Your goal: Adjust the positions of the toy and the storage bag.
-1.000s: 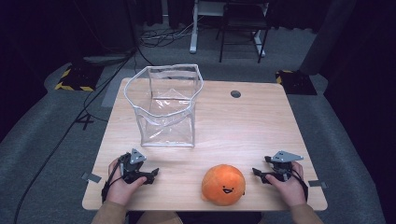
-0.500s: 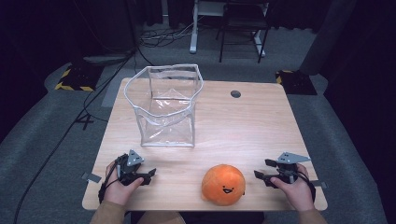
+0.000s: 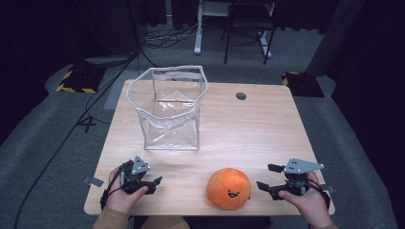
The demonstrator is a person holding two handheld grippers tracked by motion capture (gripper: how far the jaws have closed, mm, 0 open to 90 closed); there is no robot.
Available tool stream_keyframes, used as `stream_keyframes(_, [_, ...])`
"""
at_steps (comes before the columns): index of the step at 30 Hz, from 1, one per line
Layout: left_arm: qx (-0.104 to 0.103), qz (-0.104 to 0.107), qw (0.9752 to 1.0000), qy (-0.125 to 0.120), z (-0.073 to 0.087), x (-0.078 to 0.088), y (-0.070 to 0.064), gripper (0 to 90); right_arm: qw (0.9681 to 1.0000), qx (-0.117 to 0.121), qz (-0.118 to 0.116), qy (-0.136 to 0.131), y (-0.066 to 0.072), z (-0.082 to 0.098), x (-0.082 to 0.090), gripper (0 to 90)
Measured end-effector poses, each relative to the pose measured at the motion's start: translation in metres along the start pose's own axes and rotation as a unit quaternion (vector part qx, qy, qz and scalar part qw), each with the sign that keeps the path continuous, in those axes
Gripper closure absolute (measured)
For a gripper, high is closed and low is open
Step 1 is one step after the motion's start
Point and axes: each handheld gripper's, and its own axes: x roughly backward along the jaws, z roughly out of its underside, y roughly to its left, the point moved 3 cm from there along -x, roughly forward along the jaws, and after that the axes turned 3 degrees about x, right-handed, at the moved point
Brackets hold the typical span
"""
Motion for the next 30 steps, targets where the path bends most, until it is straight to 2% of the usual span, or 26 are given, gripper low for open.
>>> stream_keyframes(4, [0.003, 0.000, 1.0000, 0.000, 0.002, 0.001, 0.000, 25.1, 0.9996, 0.024, -0.003, -0.013, 0.013, -0.012, 0.002, 20.0])
stream_keyframes(5, [0.000, -0.003, 1.0000, 0.001, 0.002, 0.001, 0.001, 25.1, 0.9996, 0.025, -0.002, -0.015, 0.015, -0.013, 0.002, 20.1])
stream_keyframes(9, [0.004, -0.004, 1.0000, 0.004, 0.005, 0.000, 0.003, 25.2, 0.9992, 0.021, -0.023, -0.026, 0.023, -0.022, 0.000, 21.2])
stream_keyframes(14, [0.006, -0.004, 1.0000, 0.002, 0.004, 0.001, 0.003, 25.2, 0.9979, 0.027, -0.045, -0.038, 0.032, -0.036, -0.006, 22.7])
stream_keyframes(20, [0.005, -0.004, 1.0000, 0.004, 0.005, 0.000, 0.004, 25.2, 0.9962, 0.040, -0.073, -0.027, 0.043, -0.046, -0.021, 27.0])
stream_keyframes(23, [0.003, -0.003, 1.0000, 0.005, 0.005, -0.001, 0.004, 25.4, 0.9948, 0.036, -0.094, -0.012, 0.046, -0.047, -0.031, 35.4])
stream_keyframes(24, [0.003, -0.003, 1.0000, 0.005, 0.005, -0.001, 0.004, 25.5, 0.9948, 0.036, -0.094, -0.012, 0.046, -0.047, -0.031, 35.4])
stream_keyframes(25, [0.003, -0.003, 1.0000, 0.006, 0.005, -0.001, 0.004, 25.5, 0.9936, 0.033, -0.108, -0.006, 0.046, -0.047, -0.037, 48.3])
stream_keyframes(28, [0.002, -0.003, 1.0000, 0.006, 0.005, -0.001, 0.004, 25.7, 0.9921, 0.047, -0.116, 0.004, 0.047, -0.047, -0.038, 62.2])
stream_keyframes(30, [0.003, -0.003, 1.0000, 0.004, 0.005, 0.000, 0.004, 25.8, 0.9921, 0.058, -0.111, 0.009, 0.049, -0.049, -0.036, 67.1])
